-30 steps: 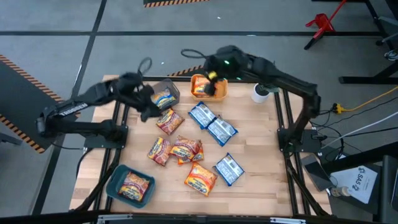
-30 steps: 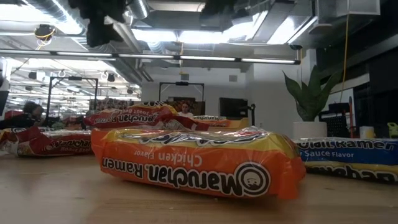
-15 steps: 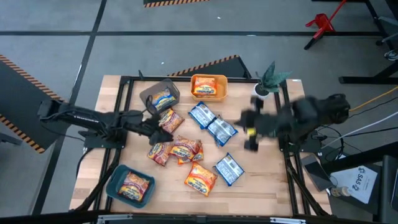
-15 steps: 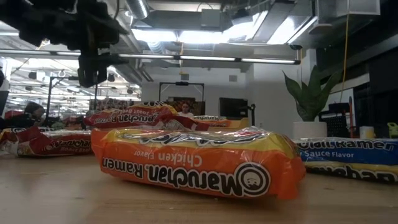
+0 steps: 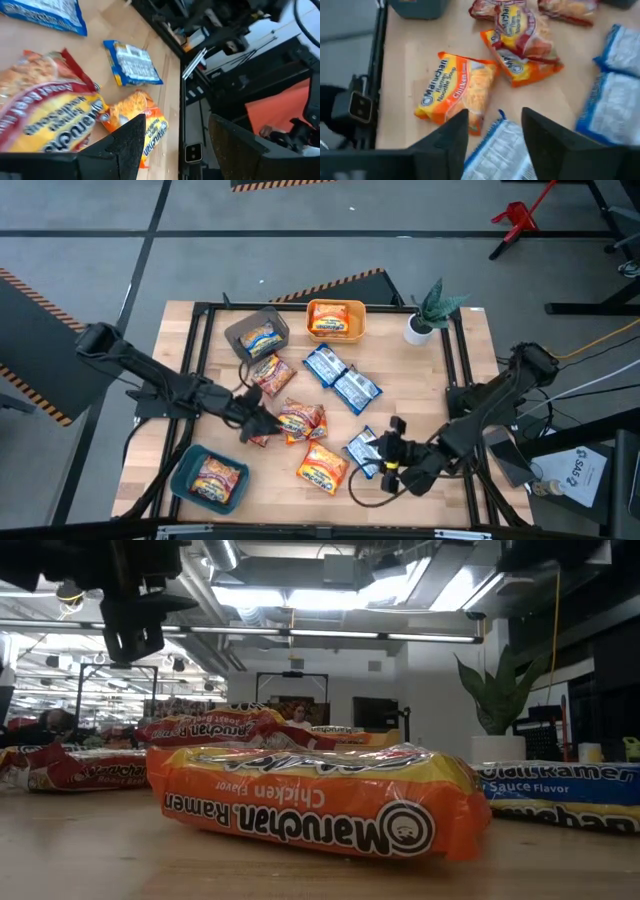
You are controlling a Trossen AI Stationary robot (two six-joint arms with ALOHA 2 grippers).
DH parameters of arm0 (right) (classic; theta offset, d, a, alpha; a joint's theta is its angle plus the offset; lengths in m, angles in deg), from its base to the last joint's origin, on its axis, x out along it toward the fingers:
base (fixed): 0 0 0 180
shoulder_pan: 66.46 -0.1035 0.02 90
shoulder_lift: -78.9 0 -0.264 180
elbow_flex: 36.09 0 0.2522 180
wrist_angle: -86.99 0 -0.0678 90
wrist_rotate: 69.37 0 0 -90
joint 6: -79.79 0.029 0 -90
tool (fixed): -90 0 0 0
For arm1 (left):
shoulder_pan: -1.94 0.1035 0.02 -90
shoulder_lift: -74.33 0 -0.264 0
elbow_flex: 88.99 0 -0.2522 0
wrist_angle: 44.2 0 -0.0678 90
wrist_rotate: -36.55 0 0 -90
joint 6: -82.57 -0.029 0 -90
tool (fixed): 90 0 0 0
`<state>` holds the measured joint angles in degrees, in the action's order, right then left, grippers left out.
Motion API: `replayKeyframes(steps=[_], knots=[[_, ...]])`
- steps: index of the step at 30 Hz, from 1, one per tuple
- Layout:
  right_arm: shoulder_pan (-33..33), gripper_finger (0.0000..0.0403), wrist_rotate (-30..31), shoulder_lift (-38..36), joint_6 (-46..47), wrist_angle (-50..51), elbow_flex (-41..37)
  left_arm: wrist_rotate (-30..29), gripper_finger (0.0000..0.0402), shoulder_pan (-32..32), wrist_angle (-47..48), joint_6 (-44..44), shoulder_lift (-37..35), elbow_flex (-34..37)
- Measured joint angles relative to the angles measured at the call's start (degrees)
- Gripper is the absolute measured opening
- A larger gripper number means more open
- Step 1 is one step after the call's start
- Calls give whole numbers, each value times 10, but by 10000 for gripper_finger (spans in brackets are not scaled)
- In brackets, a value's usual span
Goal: Sort Maruchan noodles
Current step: Put the pack of red ramen noodle soup into the teal blue bin
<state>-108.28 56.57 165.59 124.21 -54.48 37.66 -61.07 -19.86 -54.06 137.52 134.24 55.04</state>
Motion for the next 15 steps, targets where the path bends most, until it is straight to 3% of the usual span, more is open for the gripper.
replayKeyframes(steps=[5,11,15], knots=[[7,207,-34,17,81,-33,-74,-22,210,-25,0,-27,81,-64],[-27,205,-64,49,66,-40,-67,-25,210,-20,2,-100,165,-138],[-51,196,-75,61,81,-23,-54,2,210,-6,20,-128,197,-183]])
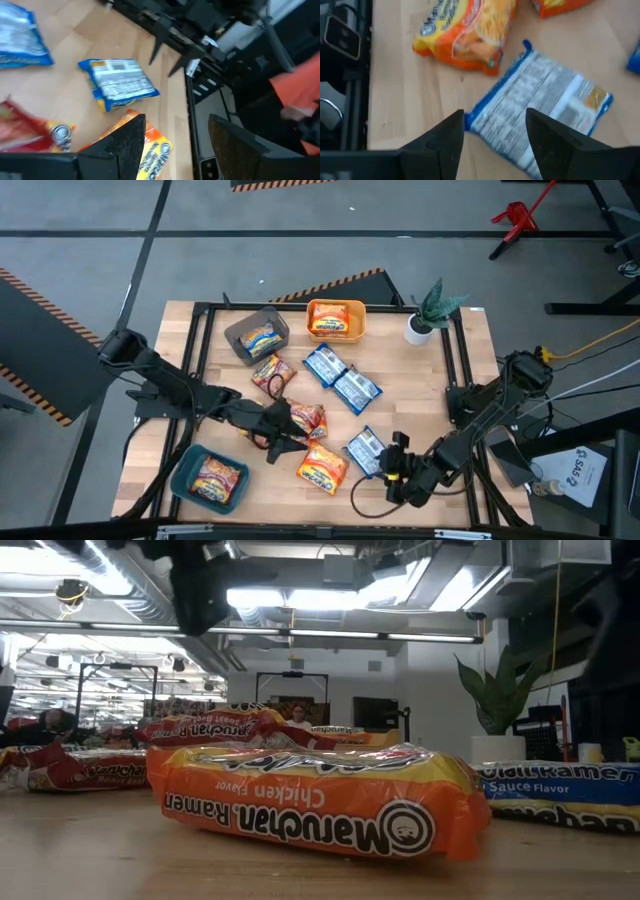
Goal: Sort Maruchan noodles
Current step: Put the pack of red ramen noodle soup into the teal blue bin
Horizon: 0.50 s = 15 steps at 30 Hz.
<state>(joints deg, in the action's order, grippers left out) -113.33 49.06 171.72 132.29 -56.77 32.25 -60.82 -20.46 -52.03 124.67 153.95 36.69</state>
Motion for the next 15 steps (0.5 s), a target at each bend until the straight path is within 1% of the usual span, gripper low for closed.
replayKeyframes(steps=[3,5,7,11,13,15], knots=[[-15,190,-1,1,22,12,1,59,210,9,37,-8,-7,-30],[-21,186,0,1,28,10,3,105,210,10,106,-21,-19,-52],[-24,184,6,1,28,12,2,115,210,3,208,-22,-33,-72],[-13,184,53,1,-1,13,2,57,210,-14,390,-22,-36,-95],[3,183,84,1,-24,10,2,17,210,-18,442,-10,-36,-95],[23,183,96,1,-46,7,2,-37,210,-21,464,26,-36,-88]])
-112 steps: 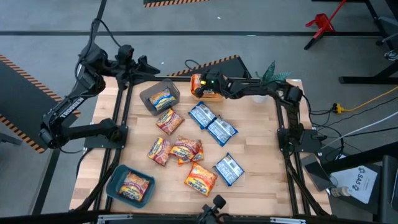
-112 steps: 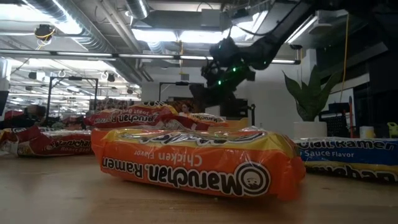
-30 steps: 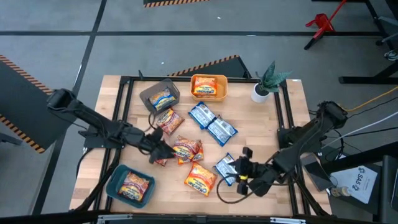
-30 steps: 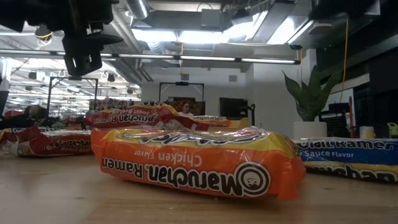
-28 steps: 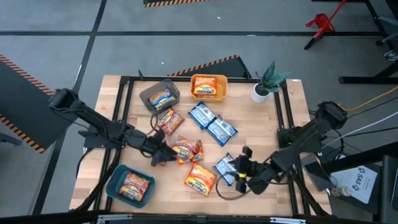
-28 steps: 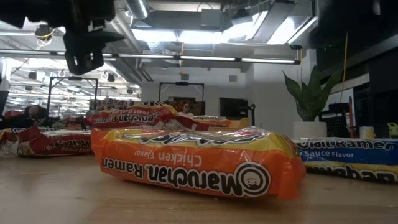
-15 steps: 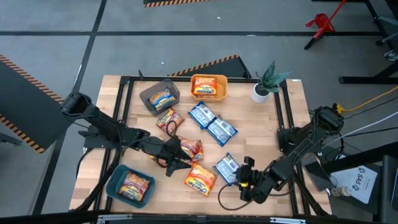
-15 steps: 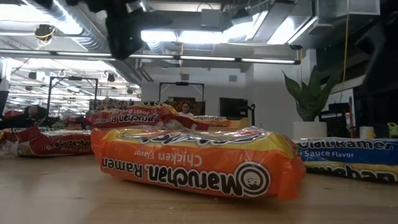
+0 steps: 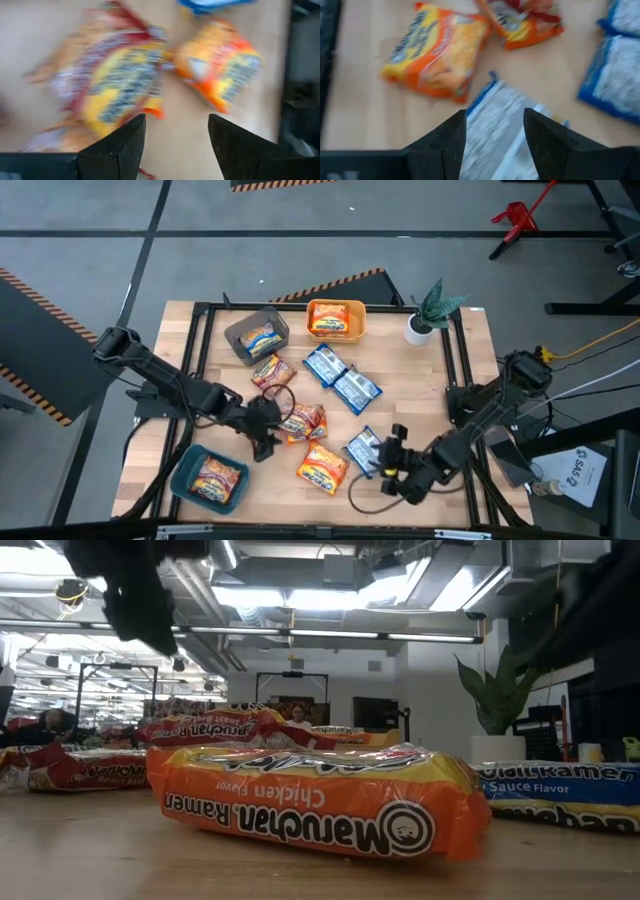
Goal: Sort Maruchan noodles
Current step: Put the pack of red ramen noodle soup into the teal blue bin
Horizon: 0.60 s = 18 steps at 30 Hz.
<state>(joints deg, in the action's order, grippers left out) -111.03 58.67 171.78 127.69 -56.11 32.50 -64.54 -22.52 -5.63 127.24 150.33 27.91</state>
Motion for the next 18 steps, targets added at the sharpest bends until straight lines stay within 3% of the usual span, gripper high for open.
replayKeyframes(steps=[3,10,15,18], knots=[[33,183,-17,0,-29,-9,0,-28,210,7,2,34,0,16],[104,183,-2,0,-149,-95,0,6,210,35,-39,82,-40,75],[165,183,-8,8,-259,-213,1,12,210,44,-183,127,-78,147],[189,184,-26,14,-291,-235,-1,14,210,52,-310,164,-79,202]])
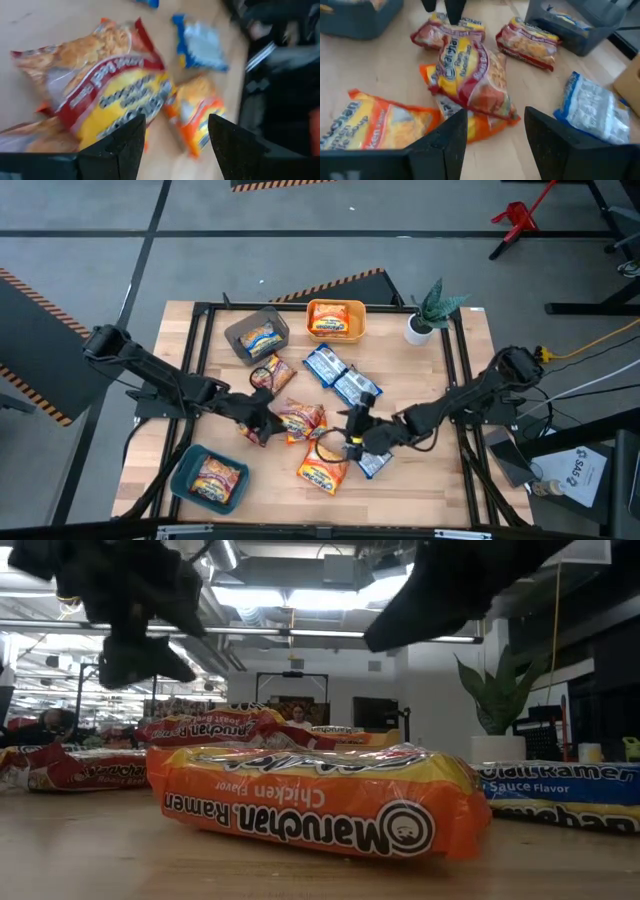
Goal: Sort Maruchan noodles
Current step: Put the pack of red ramen noodle soup into the teal blue bin
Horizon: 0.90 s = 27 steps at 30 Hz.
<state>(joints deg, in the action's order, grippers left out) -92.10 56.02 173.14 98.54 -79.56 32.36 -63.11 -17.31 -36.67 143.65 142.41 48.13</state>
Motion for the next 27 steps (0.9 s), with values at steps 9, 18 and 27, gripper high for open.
replayKeyframes(steps=[9,18,27], knots=[[21,184,-5,28,-16,-47,2,-10,210,24,-93,79,8,90],[21,184,-5,65,-12,-72,1,-1,210,43,-55,106,7,91],[22,184,3,70,-18,-82,1,-2,210,44,-34,107,-23,91]])
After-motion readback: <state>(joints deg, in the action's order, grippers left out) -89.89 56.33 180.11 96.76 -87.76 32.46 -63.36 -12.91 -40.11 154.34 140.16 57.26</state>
